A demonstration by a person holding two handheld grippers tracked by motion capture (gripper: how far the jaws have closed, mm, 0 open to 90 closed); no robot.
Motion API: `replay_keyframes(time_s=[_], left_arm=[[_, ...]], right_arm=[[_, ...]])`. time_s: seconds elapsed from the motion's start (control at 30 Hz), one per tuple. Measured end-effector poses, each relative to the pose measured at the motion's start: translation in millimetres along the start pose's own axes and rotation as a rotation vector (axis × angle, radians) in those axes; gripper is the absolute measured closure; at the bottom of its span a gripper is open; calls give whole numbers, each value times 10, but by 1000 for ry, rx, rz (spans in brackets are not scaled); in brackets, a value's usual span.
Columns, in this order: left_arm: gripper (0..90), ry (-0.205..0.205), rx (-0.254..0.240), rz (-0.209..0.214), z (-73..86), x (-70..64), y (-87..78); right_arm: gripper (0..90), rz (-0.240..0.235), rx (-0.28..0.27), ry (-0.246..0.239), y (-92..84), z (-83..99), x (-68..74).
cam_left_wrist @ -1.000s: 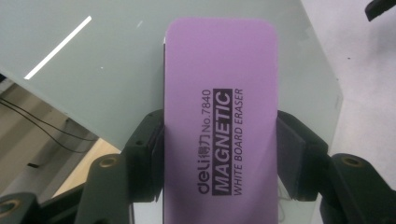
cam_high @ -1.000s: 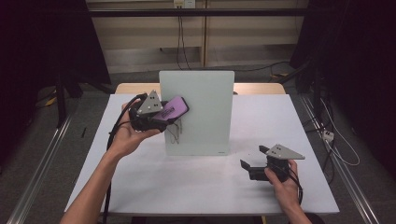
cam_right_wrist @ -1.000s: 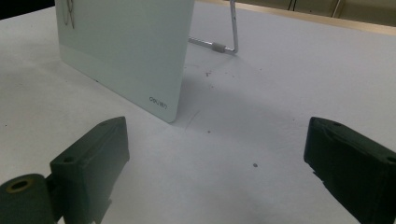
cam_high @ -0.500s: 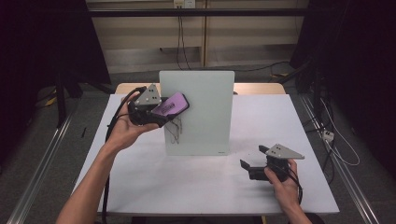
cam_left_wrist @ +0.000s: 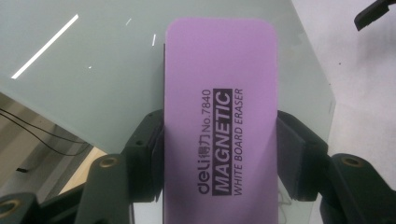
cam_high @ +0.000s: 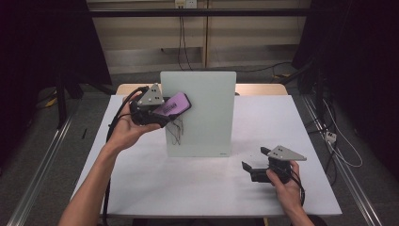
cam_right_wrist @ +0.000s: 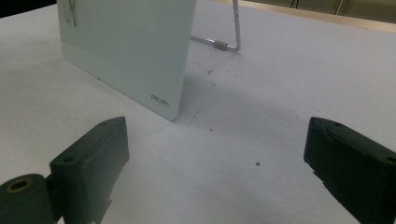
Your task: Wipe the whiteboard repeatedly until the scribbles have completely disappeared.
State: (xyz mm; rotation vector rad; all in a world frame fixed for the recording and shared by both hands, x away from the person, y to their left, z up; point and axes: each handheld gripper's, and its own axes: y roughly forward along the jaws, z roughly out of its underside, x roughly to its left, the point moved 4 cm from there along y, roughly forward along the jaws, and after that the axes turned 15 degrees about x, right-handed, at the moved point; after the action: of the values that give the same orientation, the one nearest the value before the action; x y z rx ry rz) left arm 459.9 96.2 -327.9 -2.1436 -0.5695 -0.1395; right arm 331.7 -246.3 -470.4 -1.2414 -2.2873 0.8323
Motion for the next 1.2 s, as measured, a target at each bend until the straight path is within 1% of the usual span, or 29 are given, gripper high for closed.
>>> replay_keyframes(time_s=[0.07, 0.1, 0.2, 0.33, 0.37, 0.67, 0.7, 0.73, 0.77, 0.8, 0.83, 0.87, 0.9, 0.93, 0.97, 1.03, 1.07, 1.1, 1.2], left_arm=[[413, -2, 0, 11, 27, -22, 20], [413, 1, 0, 9, 40, -33, 33], [413, 14, 28, 11, 84, -83, 61], [413, 15, 30, 24, 130, -132, 107], [413, 15, 33, 20, 138, -144, 119], [412, 32, 67, 34, 237, -262, 213], [413, 33, 73, 37, 242, -263, 209], [412, 28, 60, 36, 240, -262, 215], [413, 26, 62, 36, 239, -259, 213], [413, 25, 66, 46, 237, -255, 207], [413, 20, 58, 39, 233, -251, 213], [413, 22, 58, 46, 231, -245, 207], [413, 17, 52, 39, 226, -237, 200], [413, 14, 54, 42, 220, -224, 181], [413, 11, 42, 35, 208, -205, 168], [413, 1, 31, 32, 186, -155, 122], [413, -9, 24, 29, 174, -131, 103], [413, -10, 26, 25, 162, -107, 76], [413, -18, 12, 4, 119, -43, 14]], right_arm=[[68, 0, 0, -1, 0, 0, 1], [68, 1, -2, -4, 1, -1, -1], [68, -1, 0, 2, -2, 2, 0], [68, 1, -1, -2, -2, 1, -1], [68, 0, -1, -3, 0, 0, -1], [68, 0, -2, -1, -2, 1, -1], [68, 0, 1, 3, -2, 2, 0], [68, 1, -1, -1, -1, 0, -1], [68, 0, -2, -4, 1, -1, 1], [68, 1, -2, -6, 1, -2, 2], [67, 2, -2, -5, 0, -2, 2], [68, 1, -3, -6, 1, -2, 0], [68, 1, 1, 0, 1, 1, -1], [68, 1, 1, 2, 1, 1, -3], [68, 0, 0, 3, 1, 0, -3], [68, 0, 1, -1, 1, -1, 0], [68, -1, 0, -2, 1, -2, 3], [68, -1, 0, -3, 0, -2, 4], [68, 0, 0, 0, -5, 0, 1]])
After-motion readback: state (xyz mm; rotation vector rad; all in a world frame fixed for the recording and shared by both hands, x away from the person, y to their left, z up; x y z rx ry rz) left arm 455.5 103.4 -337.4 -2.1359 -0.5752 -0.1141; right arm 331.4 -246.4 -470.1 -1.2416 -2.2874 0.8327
